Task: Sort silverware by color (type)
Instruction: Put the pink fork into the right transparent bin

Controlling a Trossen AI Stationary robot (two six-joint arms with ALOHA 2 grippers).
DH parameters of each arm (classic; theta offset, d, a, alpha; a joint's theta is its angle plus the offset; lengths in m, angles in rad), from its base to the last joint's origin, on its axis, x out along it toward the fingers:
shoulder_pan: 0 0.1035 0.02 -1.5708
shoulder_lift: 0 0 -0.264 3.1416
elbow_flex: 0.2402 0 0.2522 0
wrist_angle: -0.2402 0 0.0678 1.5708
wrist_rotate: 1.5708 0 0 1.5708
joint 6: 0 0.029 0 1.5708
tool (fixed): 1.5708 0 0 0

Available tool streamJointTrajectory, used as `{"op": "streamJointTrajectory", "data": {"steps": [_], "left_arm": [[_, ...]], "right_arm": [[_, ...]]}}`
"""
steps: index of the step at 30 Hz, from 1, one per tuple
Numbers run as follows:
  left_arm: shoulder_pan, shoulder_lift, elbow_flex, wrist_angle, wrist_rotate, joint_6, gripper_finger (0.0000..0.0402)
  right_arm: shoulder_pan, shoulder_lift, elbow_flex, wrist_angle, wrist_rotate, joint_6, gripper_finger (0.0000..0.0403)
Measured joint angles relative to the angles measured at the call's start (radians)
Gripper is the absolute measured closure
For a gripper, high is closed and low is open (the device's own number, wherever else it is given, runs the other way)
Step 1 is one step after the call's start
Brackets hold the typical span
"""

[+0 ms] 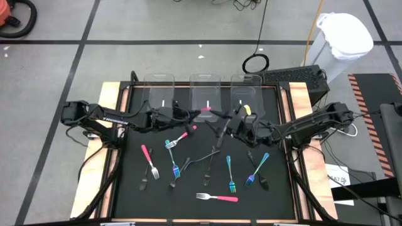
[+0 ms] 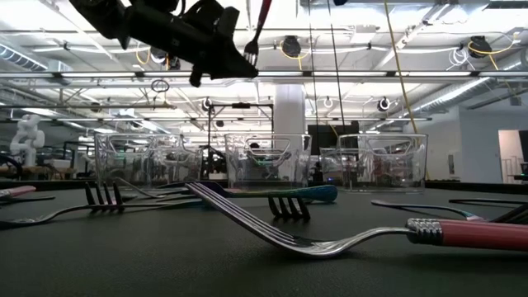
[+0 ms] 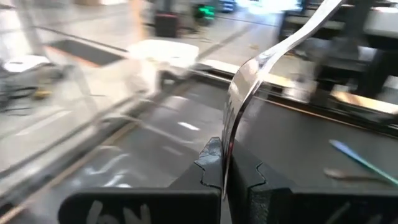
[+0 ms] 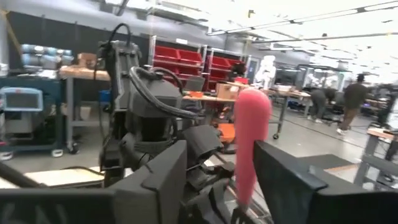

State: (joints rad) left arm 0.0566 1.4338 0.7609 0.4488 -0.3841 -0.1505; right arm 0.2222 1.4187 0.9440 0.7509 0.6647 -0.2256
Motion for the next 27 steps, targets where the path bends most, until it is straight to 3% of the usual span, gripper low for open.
{"op": "streamJointTrajectory", "data": {"steps": [5,13,20,27], "left_arm": [[-0.017,0.000,0.000,0.000,-0.150,0.028,0.0401],[-0.065,0.000,0.000,0.024,-0.350,0.120,0.0402],[-0.094,0.000,0.000,0.066,-0.420,0.174,0.0401],[-0.090,0.000,0.000,0.067,-0.444,0.185,0.0401]], "right_arm": [[0.000,0.080,0.000,0.189,0.075,-0.086,0.0196],[-0.018,0.166,0.000,0.432,0.152,-0.183,0.0210],[-0.048,0.168,-0.001,0.443,0.143,-0.147,0.0225],[-0.070,0.168,0.000,0.448,0.064,-0.086,0.0246]]}}
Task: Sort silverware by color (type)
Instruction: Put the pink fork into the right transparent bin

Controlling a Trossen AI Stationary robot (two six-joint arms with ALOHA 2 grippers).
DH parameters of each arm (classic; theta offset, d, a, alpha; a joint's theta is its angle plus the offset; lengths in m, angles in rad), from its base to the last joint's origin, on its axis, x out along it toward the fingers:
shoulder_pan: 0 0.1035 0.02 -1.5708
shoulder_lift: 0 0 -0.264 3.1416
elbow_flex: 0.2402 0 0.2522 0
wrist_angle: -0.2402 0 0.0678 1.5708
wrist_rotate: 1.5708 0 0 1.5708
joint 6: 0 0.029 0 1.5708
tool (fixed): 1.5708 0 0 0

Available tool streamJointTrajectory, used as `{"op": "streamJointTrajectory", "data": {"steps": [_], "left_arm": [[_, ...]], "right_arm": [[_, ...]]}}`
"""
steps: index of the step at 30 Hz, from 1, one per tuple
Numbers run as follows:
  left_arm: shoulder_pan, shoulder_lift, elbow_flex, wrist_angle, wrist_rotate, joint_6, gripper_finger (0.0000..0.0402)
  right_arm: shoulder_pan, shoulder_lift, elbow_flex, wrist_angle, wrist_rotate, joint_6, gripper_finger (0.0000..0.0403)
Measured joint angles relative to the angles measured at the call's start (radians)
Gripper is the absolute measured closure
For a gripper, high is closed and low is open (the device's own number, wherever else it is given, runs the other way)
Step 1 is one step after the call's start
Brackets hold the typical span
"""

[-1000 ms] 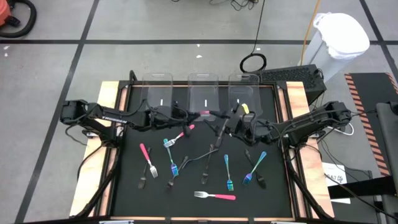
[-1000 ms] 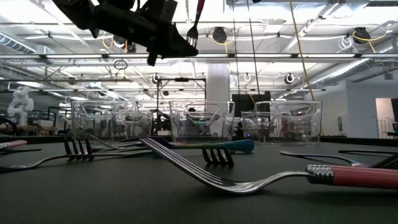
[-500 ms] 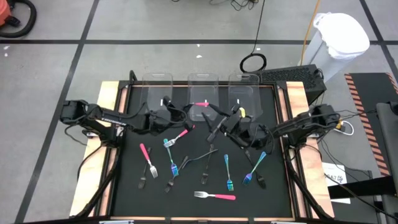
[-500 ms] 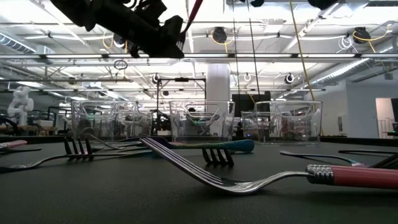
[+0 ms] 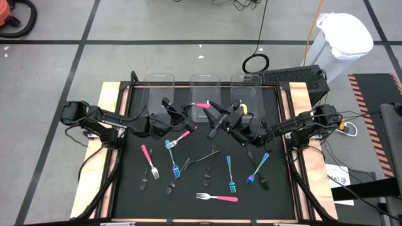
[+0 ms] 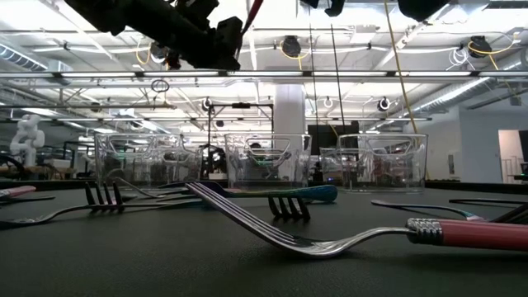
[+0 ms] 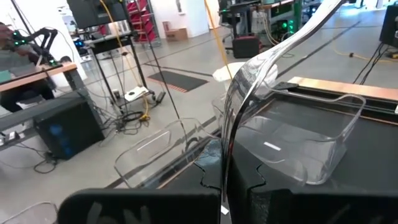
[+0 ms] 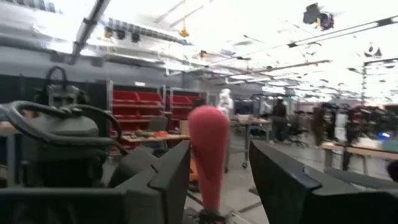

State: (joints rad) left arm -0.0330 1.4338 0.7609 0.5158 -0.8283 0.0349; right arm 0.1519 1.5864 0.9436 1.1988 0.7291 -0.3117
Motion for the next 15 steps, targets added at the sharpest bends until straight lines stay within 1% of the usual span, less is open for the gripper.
{"op": "streamJointTrajectory", "data": {"steps": [6,15], "left_arm": [[0.001,0.000,0.000,0.000,-0.023,0.002,0.0401],[0.001,0.000,0.000,0.010,-0.038,0.017,0.0401]], "right_arm": [[-0.022,0.000,0.000,0.002,-0.020,0.012,0.0247],[-0.044,0.000,0.049,-0.042,-0.052,0.012,0.0200]]}}
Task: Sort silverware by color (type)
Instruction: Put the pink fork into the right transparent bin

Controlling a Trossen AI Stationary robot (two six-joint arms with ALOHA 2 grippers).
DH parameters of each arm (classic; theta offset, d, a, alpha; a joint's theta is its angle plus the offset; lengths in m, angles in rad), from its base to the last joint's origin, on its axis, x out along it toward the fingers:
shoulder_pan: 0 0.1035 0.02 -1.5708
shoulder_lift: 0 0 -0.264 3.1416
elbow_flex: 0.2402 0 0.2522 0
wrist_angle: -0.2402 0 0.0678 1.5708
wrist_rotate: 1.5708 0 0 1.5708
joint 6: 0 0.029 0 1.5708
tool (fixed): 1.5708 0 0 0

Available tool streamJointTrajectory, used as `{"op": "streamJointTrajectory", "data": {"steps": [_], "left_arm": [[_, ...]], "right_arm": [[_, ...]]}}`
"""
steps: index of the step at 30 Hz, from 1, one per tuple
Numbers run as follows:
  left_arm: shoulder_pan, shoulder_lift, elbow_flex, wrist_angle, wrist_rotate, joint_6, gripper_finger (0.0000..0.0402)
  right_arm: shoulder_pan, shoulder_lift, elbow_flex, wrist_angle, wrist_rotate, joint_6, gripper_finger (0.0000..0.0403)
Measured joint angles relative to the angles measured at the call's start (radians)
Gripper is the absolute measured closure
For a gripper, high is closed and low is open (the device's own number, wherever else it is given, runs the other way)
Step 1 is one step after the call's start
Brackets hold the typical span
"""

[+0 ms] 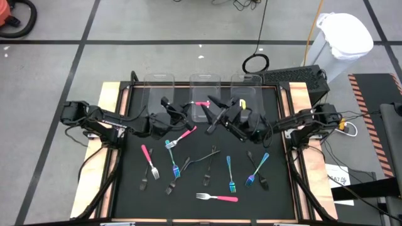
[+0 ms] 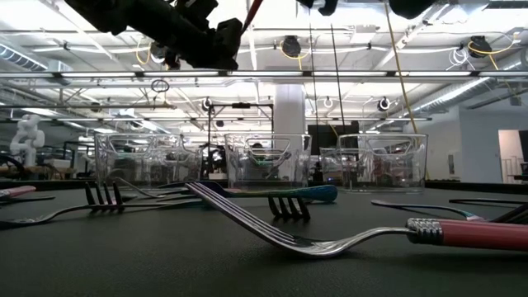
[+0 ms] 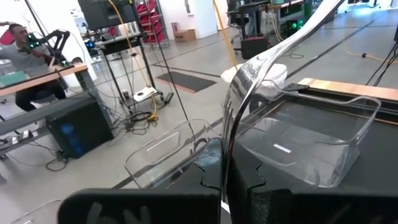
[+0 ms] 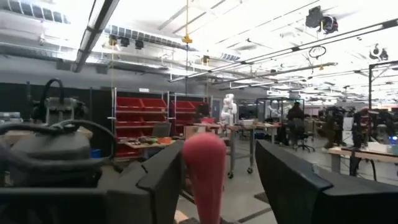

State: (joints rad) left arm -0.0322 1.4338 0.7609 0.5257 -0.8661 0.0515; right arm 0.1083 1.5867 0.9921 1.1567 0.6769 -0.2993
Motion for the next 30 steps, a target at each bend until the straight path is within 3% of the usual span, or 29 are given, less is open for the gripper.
{"op": "streamJointTrajectory", "data": {"steps": [7,22,27,30], "left_arm": [[0.000,0.000,0.000,0.009,-0.010,0.015,0.0402],[-0.001,0.000,0.000,0.011,-0.006,0.014,0.0402],[-0.001,0.000,0.000,0.010,0.002,0.013,0.0388],[0.000,0.000,0.000,0.006,0.071,0.014,0.0363]], "right_arm": [[-0.007,0.000,0.023,-0.044,0.001,0.003,0.0210],[-0.007,0.000,0.024,-0.052,-0.001,-0.014,0.0326],[-0.007,0.000,0.024,-0.054,-0.001,-0.016,0.0325],[-0.007,0.000,0.024,-0.056,0.004,-0.020,0.0315]]}}
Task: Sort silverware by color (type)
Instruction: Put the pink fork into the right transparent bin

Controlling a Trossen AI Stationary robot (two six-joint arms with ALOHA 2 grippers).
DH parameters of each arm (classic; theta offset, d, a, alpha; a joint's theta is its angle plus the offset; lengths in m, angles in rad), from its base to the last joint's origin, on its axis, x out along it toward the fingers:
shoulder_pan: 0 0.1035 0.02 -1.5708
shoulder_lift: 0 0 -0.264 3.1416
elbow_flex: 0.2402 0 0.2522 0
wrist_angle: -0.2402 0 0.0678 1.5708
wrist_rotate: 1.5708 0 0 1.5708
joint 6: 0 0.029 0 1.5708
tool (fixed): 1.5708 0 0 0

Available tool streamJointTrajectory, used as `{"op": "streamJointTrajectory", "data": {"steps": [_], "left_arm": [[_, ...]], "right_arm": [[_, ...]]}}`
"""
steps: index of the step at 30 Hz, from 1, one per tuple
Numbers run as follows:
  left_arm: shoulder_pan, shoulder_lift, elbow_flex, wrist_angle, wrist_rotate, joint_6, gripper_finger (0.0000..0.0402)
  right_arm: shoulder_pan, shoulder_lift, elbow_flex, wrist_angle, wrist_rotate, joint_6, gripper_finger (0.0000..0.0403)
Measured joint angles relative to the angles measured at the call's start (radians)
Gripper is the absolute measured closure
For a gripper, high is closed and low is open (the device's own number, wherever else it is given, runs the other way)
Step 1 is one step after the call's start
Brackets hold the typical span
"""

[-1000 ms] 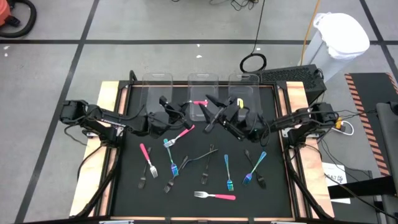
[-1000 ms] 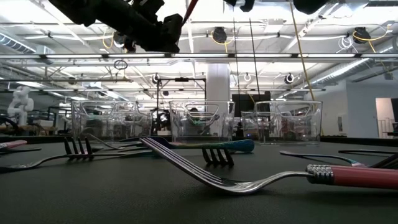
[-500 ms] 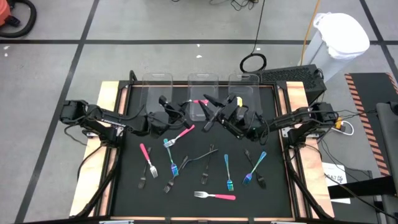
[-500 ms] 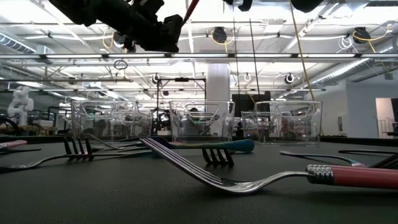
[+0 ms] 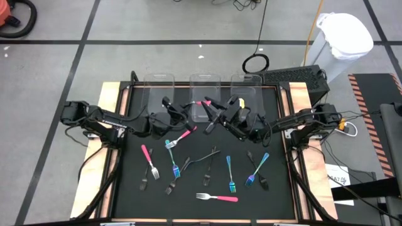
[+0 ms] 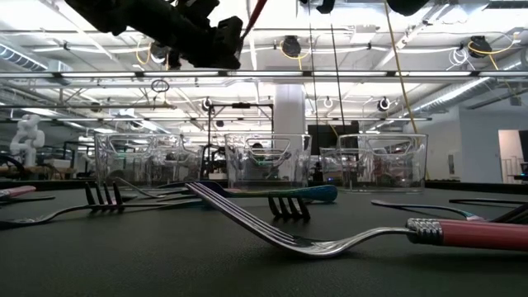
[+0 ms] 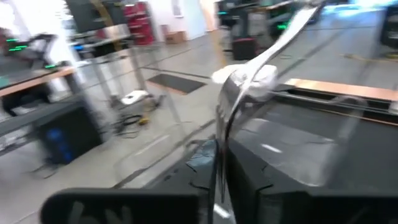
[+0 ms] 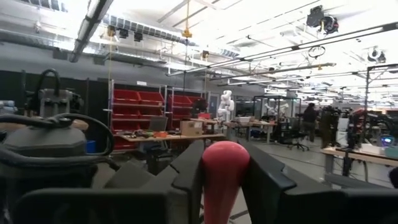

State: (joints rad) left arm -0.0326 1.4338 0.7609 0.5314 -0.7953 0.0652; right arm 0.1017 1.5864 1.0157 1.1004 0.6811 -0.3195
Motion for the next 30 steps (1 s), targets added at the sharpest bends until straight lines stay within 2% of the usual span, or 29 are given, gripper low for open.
{"op": "streamJointTrajectory", "data": {"steps": [3,12,17,22,30], "left_arm": [[0.000,0.000,0.000,-0.006,0.060,0.001,0.0327],[-0.001,0.000,0.000,-0.010,0.063,-0.007,0.0177],[-0.009,0.000,0.000,-0.029,0.063,-0.007,0.0118],[-0.028,-0.003,0.000,-0.036,0.063,0.002,0.0089],[-0.049,-0.035,0.000,-0.041,0.062,0.028,0.0084]], "right_arm": [[0.000,0.000,0.000,-0.001,0.000,-0.009,0.0318],[0.000,0.000,0.000,0.000,0.006,-0.039,0.0319],[0.000,0.000,0.000,0.000,0.019,-0.065,0.0323],[0.000,0.000,0.000,-0.001,0.086,-0.133,0.0321],[0.000,-0.031,0.000,-0.091,0.138,-0.168,0.0324]]}}
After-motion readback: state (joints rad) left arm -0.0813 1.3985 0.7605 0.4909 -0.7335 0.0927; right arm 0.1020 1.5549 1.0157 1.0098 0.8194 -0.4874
